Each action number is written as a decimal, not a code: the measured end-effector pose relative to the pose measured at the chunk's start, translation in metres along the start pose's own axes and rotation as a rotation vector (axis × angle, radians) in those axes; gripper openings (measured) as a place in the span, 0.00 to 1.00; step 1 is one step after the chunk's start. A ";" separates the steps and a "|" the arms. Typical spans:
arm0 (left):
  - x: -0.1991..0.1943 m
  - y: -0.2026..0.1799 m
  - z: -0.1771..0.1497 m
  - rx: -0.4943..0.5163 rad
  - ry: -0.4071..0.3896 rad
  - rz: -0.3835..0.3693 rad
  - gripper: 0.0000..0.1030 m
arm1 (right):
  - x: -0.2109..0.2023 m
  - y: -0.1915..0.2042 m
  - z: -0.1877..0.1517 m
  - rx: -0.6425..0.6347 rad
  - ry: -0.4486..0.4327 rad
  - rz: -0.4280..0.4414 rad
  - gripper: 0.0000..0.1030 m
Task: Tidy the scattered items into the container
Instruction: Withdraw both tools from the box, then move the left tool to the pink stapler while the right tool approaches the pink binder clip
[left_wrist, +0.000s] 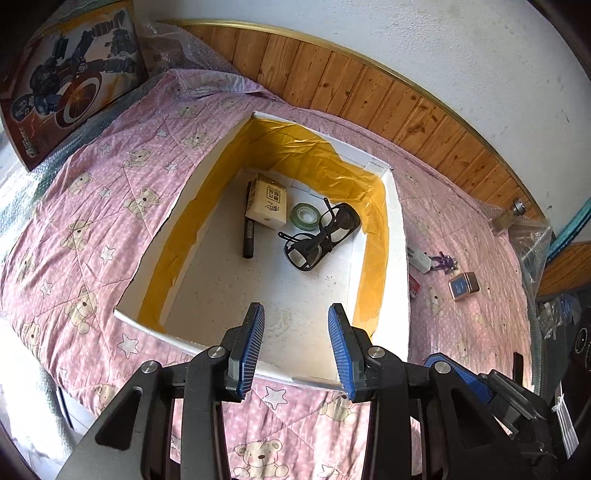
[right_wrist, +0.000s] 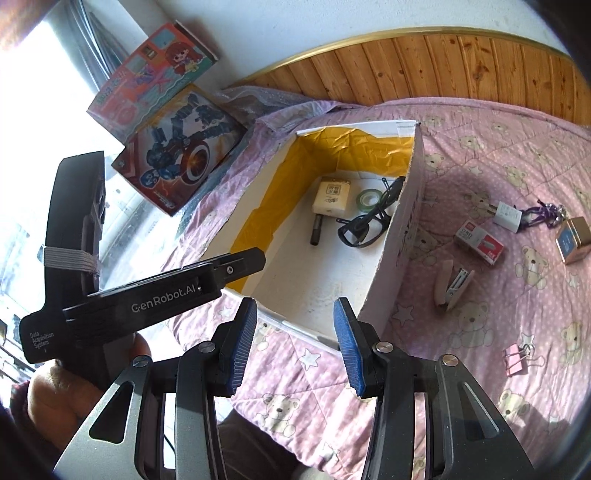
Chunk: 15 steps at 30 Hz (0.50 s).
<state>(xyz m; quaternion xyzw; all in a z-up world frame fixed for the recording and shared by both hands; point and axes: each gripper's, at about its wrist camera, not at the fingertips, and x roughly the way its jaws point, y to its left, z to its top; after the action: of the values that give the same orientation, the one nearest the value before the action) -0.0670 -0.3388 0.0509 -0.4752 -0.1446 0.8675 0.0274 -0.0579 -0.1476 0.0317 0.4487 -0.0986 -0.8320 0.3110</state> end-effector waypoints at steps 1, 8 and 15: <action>-0.001 -0.004 -0.003 0.016 -0.002 0.005 0.37 | -0.002 -0.002 -0.003 0.008 -0.006 0.005 0.45; -0.007 -0.031 -0.021 0.093 -0.007 -0.028 0.37 | -0.020 -0.019 -0.018 0.046 -0.037 0.027 0.45; -0.010 -0.068 -0.036 0.185 -0.014 -0.060 0.37 | -0.039 -0.043 -0.033 0.101 -0.072 0.029 0.47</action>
<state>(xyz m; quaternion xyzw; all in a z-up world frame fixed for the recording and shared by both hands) -0.0376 -0.2679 0.0598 -0.4601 -0.0783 0.8791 0.0961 -0.0339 -0.0863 0.0209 0.4320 -0.1582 -0.8370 0.2964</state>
